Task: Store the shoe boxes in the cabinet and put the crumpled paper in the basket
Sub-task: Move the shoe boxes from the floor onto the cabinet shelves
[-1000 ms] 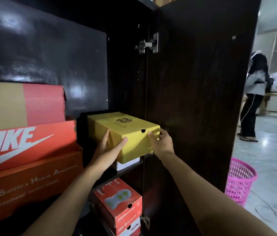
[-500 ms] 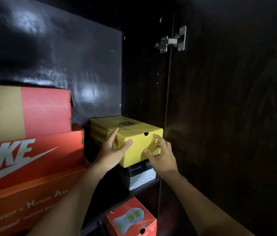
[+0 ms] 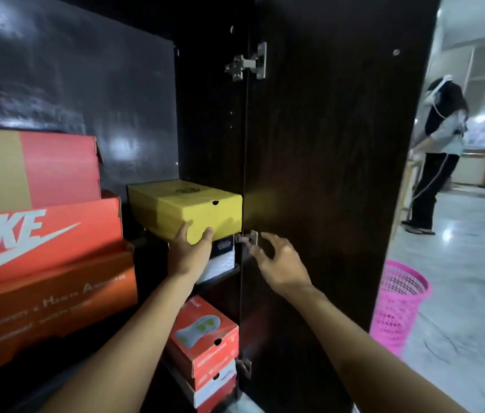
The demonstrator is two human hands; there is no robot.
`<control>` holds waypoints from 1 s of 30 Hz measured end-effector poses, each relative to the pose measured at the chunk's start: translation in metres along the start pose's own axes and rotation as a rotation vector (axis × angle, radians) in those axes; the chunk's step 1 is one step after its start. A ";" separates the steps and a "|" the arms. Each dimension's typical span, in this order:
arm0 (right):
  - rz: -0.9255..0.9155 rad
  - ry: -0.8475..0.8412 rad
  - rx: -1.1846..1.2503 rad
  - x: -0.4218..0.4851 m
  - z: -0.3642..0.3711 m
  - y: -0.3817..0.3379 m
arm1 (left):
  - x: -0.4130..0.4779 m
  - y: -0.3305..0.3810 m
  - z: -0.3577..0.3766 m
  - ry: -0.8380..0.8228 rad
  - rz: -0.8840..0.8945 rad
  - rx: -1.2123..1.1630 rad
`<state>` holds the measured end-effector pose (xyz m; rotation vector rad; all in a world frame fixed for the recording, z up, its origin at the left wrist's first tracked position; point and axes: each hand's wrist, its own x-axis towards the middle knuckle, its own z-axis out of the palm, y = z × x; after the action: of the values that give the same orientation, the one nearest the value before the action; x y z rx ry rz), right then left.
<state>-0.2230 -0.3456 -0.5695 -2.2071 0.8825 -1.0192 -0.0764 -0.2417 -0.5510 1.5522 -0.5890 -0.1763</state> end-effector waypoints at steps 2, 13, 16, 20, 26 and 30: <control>0.019 0.000 -0.013 -0.031 -0.015 0.015 | -0.025 -0.004 0.007 -0.114 0.001 0.001; 0.322 -0.059 0.019 -0.176 -0.054 0.160 | -0.148 -0.078 0.100 -0.670 -0.004 0.209; 0.465 -0.026 -0.032 -0.220 -0.061 0.200 | -0.196 -0.118 0.124 -0.771 -0.121 0.208; 0.643 -0.031 -0.078 -0.287 -0.068 0.259 | -0.267 -0.178 0.149 -0.803 -0.299 0.195; 0.900 -0.169 -0.041 -0.384 -0.047 0.340 | -0.377 -0.293 0.163 -0.700 -0.479 0.322; 0.991 -0.240 -0.147 -0.431 -0.041 0.369 | -0.439 -0.352 0.140 -0.723 -0.635 0.481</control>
<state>-0.5926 -0.2658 -0.9948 -1.5735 1.6958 -0.2089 -0.4243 -0.1745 -1.0104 2.1121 -0.7025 -1.1847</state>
